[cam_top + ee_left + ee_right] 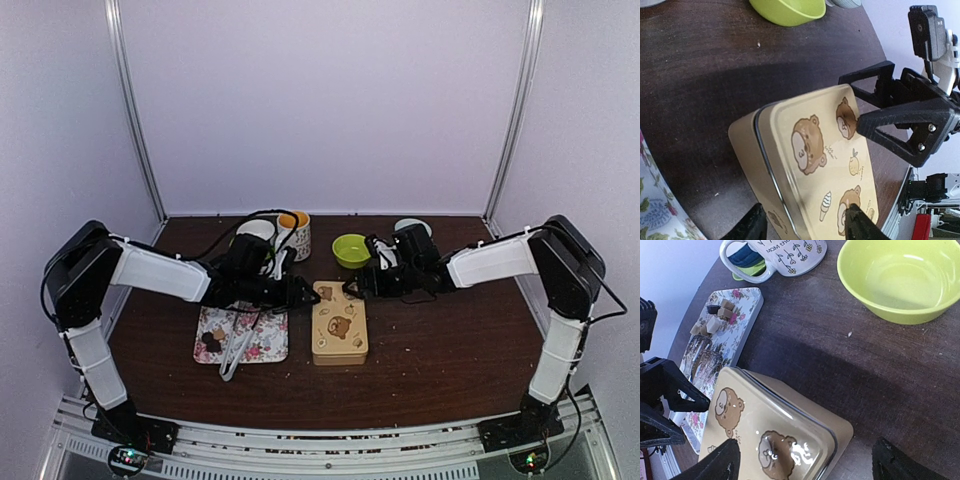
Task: Pack the chocolate
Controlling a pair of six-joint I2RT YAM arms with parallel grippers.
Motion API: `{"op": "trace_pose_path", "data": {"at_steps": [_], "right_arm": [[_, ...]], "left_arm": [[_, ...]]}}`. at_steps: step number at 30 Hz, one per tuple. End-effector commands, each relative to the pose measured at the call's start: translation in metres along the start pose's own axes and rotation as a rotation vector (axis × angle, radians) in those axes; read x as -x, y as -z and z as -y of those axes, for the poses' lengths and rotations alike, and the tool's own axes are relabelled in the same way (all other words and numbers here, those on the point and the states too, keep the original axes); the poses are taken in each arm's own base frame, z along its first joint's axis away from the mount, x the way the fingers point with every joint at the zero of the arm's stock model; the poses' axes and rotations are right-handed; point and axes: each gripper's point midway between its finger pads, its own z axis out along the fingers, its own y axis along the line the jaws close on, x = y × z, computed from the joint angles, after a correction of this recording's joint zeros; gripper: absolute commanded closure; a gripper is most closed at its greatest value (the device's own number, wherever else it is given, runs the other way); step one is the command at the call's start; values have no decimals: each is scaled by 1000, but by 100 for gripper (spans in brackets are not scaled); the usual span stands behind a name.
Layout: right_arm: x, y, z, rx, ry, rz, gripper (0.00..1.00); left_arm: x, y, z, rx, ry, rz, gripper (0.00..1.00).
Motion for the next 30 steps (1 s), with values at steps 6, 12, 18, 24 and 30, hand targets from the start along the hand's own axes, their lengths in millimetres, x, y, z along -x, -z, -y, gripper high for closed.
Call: {"op": "trace_pose_path", "data": {"at_steps": [6, 12, 18, 24, 30], "right_arm": [[23, -20, -5, 114, 65, 1, 9], [24, -31, -17, 203, 96, -22, 10], [14, -35, -20, 245, 100, -73, 20], [-2, -23, -26, 285, 97, -97, 31], [-28, -3, -27, 318, 48, -92, 34]], "left_arm": [[8, -18, -8, -41, 11, -17, 51], [6, -24, -9, -45, 13, -37, 53], [2, -32, -15, -39, 15, -63, 56], [-4, -38, -16, -55, 8, -96, 60], [-11, -43, -11, -97, -22, -140, 62]]}}
